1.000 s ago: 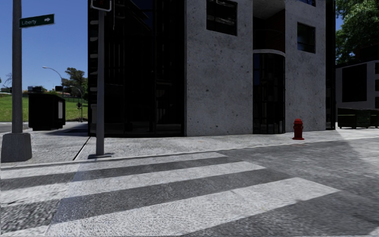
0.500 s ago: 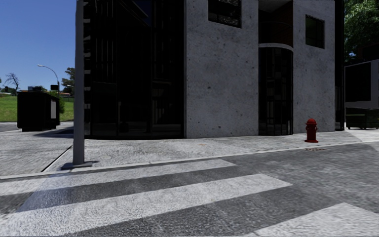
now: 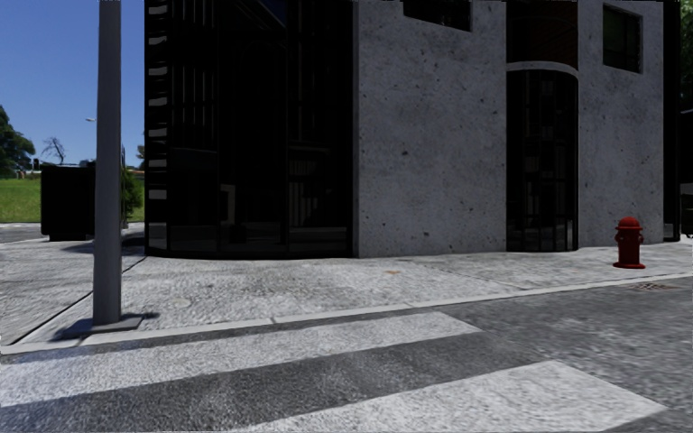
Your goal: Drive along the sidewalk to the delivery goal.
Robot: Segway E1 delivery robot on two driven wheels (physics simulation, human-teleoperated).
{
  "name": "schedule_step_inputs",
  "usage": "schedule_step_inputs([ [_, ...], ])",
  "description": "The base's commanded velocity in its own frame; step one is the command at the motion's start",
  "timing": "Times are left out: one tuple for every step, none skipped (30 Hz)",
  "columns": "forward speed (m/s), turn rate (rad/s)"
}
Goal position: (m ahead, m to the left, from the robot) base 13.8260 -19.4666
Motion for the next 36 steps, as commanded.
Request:
schedule_step_inputs([
  [1.52, 0.0],
  [1.52, 0.0],
  [1.52, 0.0],
  [1.52, 0.0],
  [1.52, 0.0],
  [1.52, 0.0],
  [1.52, 0.0],
  [1.52, 0.0],
  [1.52, 0.0],
  [1.52, 0.0],
  [1.52, 0.0],
  [1.52, 0.0],
  [1.52, 0.06],
  [1.52, 0.5],
  [1.52, 0.76],
  [1.52, 0.76],
  [1.52, 0.93],
  [1.52, 0.98],
  [1.52, 1.0],
  [1.52, 0.5],
  [1.52, 0.5],
  [1.52, 0.33],
  [1.52, 0.09],
  [1.52, 0.0],
  [1.52, 0.0],
  [1.52, 0.0],
  [1.52, 0.0],
  [1.52, 0.0],
  [1.52, 0.0],
  [1.52, 0.0],
  [1.52, 0.06],
  [1.52, 0.06],
  [1.52, 0.53],
  [1.52, 0.63],
  [1.52, 0.0],
  [1.52, 0.0],
])
